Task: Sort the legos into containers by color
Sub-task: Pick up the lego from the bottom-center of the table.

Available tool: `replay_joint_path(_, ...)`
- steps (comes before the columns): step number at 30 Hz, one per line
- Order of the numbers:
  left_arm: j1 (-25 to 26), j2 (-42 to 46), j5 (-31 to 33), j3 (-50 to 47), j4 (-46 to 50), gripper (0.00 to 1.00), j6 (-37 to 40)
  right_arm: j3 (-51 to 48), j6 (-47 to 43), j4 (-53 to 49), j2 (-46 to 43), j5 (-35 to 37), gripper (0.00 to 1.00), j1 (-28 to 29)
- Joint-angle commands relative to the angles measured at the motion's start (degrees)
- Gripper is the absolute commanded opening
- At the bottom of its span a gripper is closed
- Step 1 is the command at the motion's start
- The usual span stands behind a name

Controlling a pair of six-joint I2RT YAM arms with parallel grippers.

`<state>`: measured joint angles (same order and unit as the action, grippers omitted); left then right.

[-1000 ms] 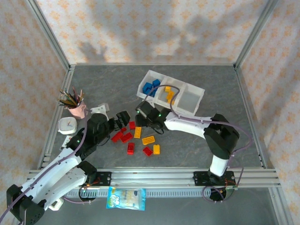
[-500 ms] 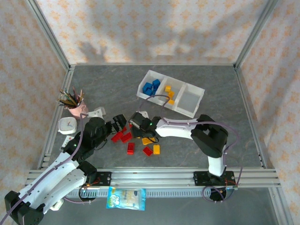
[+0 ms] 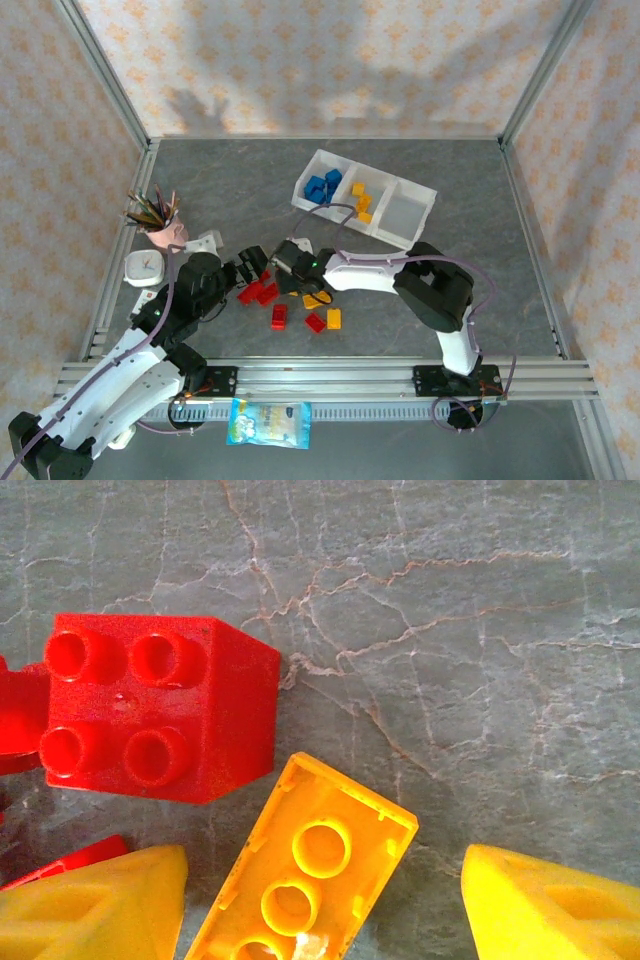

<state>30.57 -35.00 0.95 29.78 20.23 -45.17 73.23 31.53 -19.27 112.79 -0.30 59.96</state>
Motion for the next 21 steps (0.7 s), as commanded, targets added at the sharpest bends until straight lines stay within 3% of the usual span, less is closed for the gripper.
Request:
replay_joint_path(1,-0.81,-0.05,1.03,-0.25,0.69,0.99,-0.71,1.34,1.09,-2.07,1.51,2.79,0.71,0.31)
replay_joint_path(11,-0.82,-0.85,-0.34,-0.12,-0.54,0.99,-0.89,-0.20,1.39,-7.44,-1.18,8.56,0.60,0.37)
replay_joint_path(21,-0.78,-1.20,-0.59,-0.23,-1.16,0.99,-1.13,0.86,0.82,-2.89,1.66,3.83,0.46,0.36)
